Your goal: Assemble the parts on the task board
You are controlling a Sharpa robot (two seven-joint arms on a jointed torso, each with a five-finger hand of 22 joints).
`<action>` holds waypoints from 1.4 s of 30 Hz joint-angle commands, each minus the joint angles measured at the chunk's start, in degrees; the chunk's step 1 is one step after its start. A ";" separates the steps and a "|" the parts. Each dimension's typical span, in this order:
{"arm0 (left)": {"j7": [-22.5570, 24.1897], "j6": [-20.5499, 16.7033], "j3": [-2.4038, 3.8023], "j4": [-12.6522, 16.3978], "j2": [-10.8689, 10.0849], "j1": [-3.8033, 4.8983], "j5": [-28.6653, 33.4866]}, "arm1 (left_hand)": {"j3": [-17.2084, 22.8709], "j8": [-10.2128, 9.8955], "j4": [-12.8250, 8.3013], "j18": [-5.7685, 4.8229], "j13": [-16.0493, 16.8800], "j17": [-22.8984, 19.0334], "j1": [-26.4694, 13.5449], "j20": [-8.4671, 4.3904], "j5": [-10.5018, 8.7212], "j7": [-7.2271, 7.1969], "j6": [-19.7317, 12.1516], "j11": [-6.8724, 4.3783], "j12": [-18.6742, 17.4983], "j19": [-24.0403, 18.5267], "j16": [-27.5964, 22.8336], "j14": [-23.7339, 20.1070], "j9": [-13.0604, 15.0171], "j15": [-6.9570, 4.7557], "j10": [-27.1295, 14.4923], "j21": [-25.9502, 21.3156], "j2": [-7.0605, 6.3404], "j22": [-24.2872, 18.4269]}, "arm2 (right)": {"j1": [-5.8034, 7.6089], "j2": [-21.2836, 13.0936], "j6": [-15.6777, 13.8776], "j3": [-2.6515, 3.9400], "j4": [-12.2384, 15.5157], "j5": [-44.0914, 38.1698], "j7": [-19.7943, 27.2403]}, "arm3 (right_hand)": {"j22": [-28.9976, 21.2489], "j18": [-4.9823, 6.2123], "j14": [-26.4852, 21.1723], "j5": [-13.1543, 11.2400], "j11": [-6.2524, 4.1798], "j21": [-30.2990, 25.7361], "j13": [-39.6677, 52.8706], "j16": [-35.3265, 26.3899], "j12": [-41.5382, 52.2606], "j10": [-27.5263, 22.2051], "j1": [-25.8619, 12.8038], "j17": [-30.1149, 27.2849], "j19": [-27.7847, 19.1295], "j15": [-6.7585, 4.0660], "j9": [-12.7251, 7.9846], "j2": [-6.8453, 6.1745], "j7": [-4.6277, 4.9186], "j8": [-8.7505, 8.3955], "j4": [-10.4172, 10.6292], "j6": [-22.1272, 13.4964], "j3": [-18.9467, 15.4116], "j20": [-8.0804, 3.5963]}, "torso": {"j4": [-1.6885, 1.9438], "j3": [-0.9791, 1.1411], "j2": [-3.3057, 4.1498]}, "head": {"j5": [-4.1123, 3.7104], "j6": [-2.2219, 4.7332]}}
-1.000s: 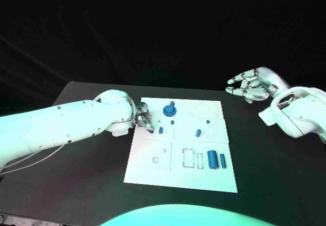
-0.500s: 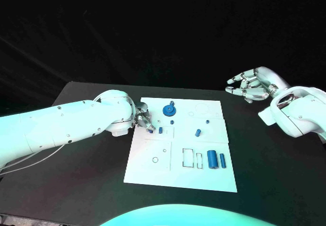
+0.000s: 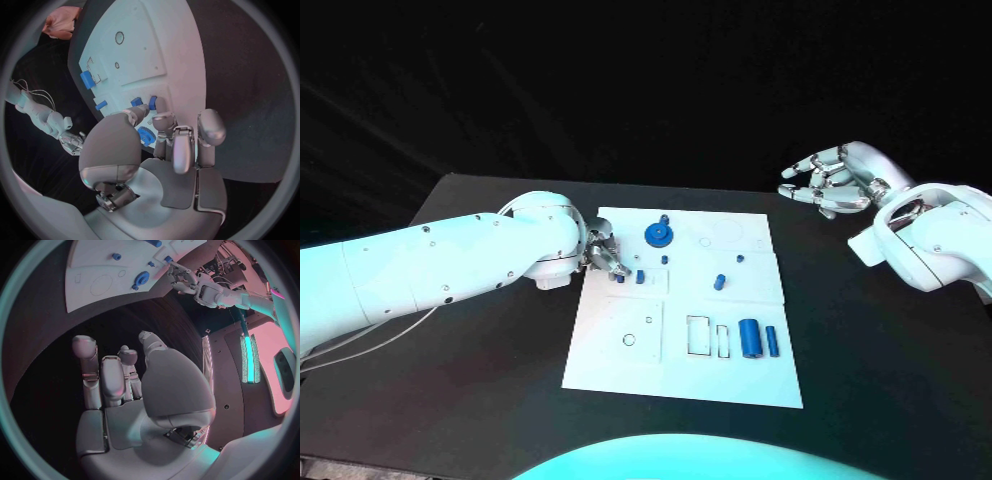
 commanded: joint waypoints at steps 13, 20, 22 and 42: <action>0.15 0.35 0.26 0.76 -0.70 -0.03 1.06 | -10.81 -0.38 2.83 -0.82 0.63 10.69 -1.92 -0.10 -0.23 0.35 0.80 0.28 0.43 0.55 0.23 4.81 -0.98 -0.34 0.19 0.32 -0.14 0.12 | -0.02 -0.07 0.33 0.01 0.06 -0.46 0.38 | -0.07 1.07 0.47 0.19 -0.32 -0.19 -0.04 -0.36 0.16 -0.23 0.21 0.02 0.22 -0.13 -0.05 0.24 0.07 0.33 0.25 0.41 0.05 -0.05 | -0.01 -0.06 0.05 | -0.13 0.02; 0.48 -2.70 1.10 1.83 -1.65 0.05 3.71 | -18.25 -0.52 2.98 -0.79 0.14 10.70 -3.95 -0.18 -0.37 0.32 0.76 0.29 -0.10 0.57 0.22 4.80 -1.55 -0.42 -0.07 0.24 1.41 0.05 | -0.04 -0.01 0.32 0.01 -0.02 -0.46 0.42 | -0.07 1.07 0.47 0.19 -0.32 -0.19 -0.04 -0.36 0.16 -0.23 0.21 0.02 0.22 -0.13 -0.05 0.24 0.07 0.33 0.25 0.41 0.05 -0.05 | -0.03 -0.03 0.01 | -0.15 0.07; 0.76 -4.06 1.39 2.14 -1.87 0.09 4.65 | -18.95 -0.64 2.97 -0.78 -0.81 10.64 -3.80 -0.19 -0.32 0.42 0.48 0.32 -0.85 0.56 0.18 4.78 -1.66 -0.38 -0.57 0.21 1.97 0.03 | -0.06 0.01 0.30 0.01 -0.05 -0.46 0.46 | -0.07 1.07 0.47 0.19 -0.32 -0.19 -0.04 -0.36 0.16 -0.23 0.21 0.02 0.22 -0.13 -0.05 0.24 0.07 0.33 0.25 0.41 0.05 -0.05 | 0.00 -0.04 0.00 | -0.16 0.08; 25.55 -24.48 0.97 3.34 0.01 0.19 -1.32 | -12.81 -8.52 -2.39 3.90 -25.38 -23.59 24.66 5.43 0.09 8.85 -14.49 8.31 -25.70 -19.22 -27.75 -13.39 -9.59 6.62 -24.93 -20.74 1.64 -28.37 | -0.32 0.04 0.06 0.01 0.02 -0.44 0.80 | -0.17 1.10 0.44 0.29 -0.32 -0.41 -0.19 -0.51 0.05 -0.32 0.27 -0.12 0.17 -0.13 -0.07 0.25 0.07 0.32 0.29 0.36 0.11 -0.05 | -0.04 -0.02 0.03 | -1.02 1.16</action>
